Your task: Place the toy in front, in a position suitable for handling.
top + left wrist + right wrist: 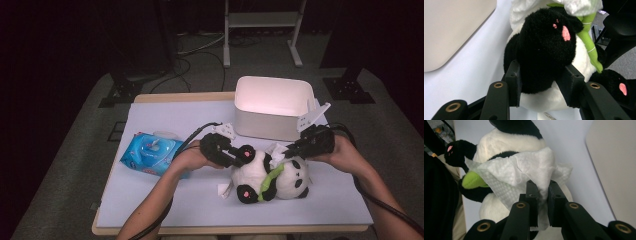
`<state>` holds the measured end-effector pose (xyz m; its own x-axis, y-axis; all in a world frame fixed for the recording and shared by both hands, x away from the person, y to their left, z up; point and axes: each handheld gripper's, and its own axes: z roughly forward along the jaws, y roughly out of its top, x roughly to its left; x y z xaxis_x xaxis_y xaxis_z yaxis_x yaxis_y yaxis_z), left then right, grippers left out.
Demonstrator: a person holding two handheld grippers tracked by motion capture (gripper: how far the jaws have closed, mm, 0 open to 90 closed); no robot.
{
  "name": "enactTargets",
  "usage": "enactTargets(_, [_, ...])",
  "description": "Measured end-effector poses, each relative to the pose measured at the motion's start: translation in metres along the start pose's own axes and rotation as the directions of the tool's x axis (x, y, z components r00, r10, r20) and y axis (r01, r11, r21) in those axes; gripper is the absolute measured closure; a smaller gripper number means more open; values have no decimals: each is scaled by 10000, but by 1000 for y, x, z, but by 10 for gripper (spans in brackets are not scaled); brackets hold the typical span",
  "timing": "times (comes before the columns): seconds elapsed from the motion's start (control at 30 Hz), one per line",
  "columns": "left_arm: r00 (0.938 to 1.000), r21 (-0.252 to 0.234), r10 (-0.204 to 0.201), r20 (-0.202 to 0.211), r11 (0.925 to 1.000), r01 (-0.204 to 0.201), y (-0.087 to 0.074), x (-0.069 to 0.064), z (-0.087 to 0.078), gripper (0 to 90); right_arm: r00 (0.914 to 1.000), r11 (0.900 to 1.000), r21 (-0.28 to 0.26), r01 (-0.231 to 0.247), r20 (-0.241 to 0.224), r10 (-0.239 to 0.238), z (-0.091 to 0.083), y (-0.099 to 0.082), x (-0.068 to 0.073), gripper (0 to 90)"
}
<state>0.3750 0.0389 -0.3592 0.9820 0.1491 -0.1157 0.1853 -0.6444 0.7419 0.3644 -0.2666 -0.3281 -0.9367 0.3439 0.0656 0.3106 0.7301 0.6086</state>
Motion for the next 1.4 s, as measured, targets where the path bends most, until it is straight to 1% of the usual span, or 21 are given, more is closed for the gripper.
enactTargets(0.1, [10000,-14,-32,-2,10000,32,0,0,0,575,9999,10000,7,-93,-44,93,-3,-4,-2,804])
enactTargets(0.13, [10000,23,44,7,10000,-44,0,2,-1,577,9999,9999,-5,-110,-63,110,-3,-6,-2,804])
enactTargets(0.17, [10000,-60,-53,8,10000,53,-1,2,-1,579,9998,9999,-19,-159,-94,158,-4,-7,-2,804])
enactTargets(0.37, [9999,-32,-81,-65,10000,81,-2,3,-3,592,9991,9995,-98,-296,-314,292,2,-11,0,804])
enactTargets(0.43, [10000,27,-42,-88,10000,42,-3,4,-4,596,9990,9996,-124,-237,-393,232,5,-10,1,804])
enactTargets(0.5, [9999,-1,-107,-66,9999,107,-5,4,-6,599,9990,9996,-225,-165,-427,155,7,-9,2,804])
enactTargets(0.53, [9997,-106,-206,-93,9997,205,-8,6,-8,602,9987,9995,-258,-186,-488,173,7,-8,3,804])
enactTargets(0.6, [9995,-80,-272,-138,9996,271,-11,7,-12,605,9978,9995,-285,-150,-657,131,10,-7,5,804])
enactTargets(0.77, [9991,10,-347,-253,9994,347,-17,5,-20,607,9967,9995,-314,88,-801,-113,19,1,12,804])
enactTargets(0.83, [9992,43,-342,-201,9994,343,-18,4,-22,602,9961,9994,-276,199,-856,-222,22,4,15,804])
enactTargets(0.97, [9992,133,-393,-54,9991,393,-19,2,-28,556,9954,9989,-258,401,-858,-421,24,7,20,804])
enactTargets(1.0, [9990,166,-432,61,9989,431,-20,1,-29,545,9955,9988,-271,400,-844,-421,24,6,21,804])
enactTargets(1.07, [9985,129,-530,114,9985,529,-18,0,-31,511,9956,9987,-282,426,-823,-448,24,6,22,804])
enactTargets(1.1, [9985,147,-510,199,9986,508,-18,0,-33,507,9960,9987,-285,431,-765,-451,24,6,23,804])
enactTargets(1.17, [9986,154,-499,183,9987,496,-15,-2,-34,476,9960,9985,-343,425,-772,-450,25,5,24,805])
enactTargets(1.23, [9987,280,-439,268,9987,431,-12,-4,-33,429,9959,9983,-390,425,-781,-455,26,5,25,805])
enactTargets(1.27, [9989,325,-423,220,9986,416,-11,-5,-33,419,9955,9982,-404,449,-813,-481,27,5,26,805])
enactTargets(1.3, [9986,444,-483,229,9979,473,-8,-5,-30,384,9953,9980,-422,474,-823,-507,27,5,26,805])
enactTargets(1.33, [9988,505,-437,239,9978,425,-6,-5,-29,356,9953,9979,-422,499,-807,-532,28,6,27,805])
enactTargets(1.37, [9988,530,-436,231,9977,423,-4,-5,-27,352,9951,9977,-438,514,-819,-549,28,6,27,805])
enactTargets(1.4, [9986,625,-489,206,9969,475,-2,-4,-24,327,9948,9974,-448,556,-833,-592,29,6,27,805])
